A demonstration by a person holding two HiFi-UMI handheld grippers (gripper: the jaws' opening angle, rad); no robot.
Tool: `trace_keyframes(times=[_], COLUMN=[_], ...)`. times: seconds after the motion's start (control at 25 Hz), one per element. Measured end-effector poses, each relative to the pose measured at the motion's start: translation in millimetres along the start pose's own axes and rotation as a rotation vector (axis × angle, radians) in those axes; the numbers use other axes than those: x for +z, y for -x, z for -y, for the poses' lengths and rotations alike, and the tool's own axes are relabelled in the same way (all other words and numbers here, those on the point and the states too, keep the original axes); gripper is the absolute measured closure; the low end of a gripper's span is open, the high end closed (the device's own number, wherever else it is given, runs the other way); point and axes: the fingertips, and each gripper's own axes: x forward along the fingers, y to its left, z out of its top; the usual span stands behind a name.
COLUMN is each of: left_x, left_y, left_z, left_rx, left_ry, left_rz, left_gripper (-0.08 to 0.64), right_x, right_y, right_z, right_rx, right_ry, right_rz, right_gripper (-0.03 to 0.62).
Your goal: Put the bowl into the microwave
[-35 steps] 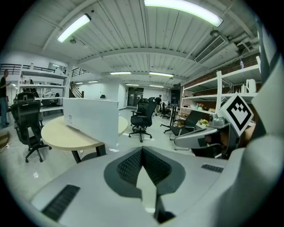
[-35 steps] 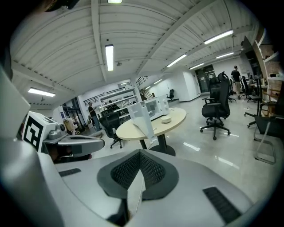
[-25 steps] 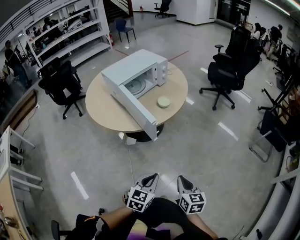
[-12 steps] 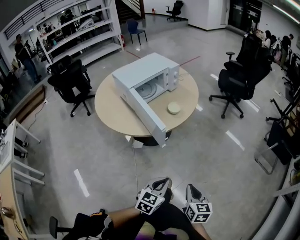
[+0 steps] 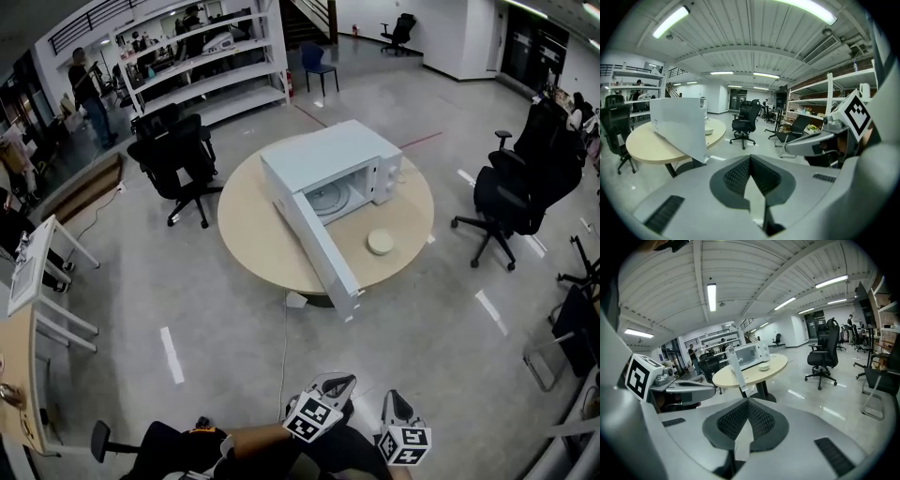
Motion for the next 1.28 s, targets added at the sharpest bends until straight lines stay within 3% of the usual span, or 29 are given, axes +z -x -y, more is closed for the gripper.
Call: trace_keyframes(times=[0.84, 1.28], left_x=[74, 112], left_y=[-136, -181], left_z=[-46, -61], left_rx=[-0.055, -0.091], left_ry=[-0.012, 0.021], left_rz=[-0.016, 0.046], left_gripper=[0.512, 0.512], right_x=[76, 116], right_y=[-105, -133], right_z=[89, 122], right_rx=[0.013, -0.024], right_ry=[-0.016, 0.062], right_rz=[-0.049, -0.094], right_gripper=[0.577, 0.577])
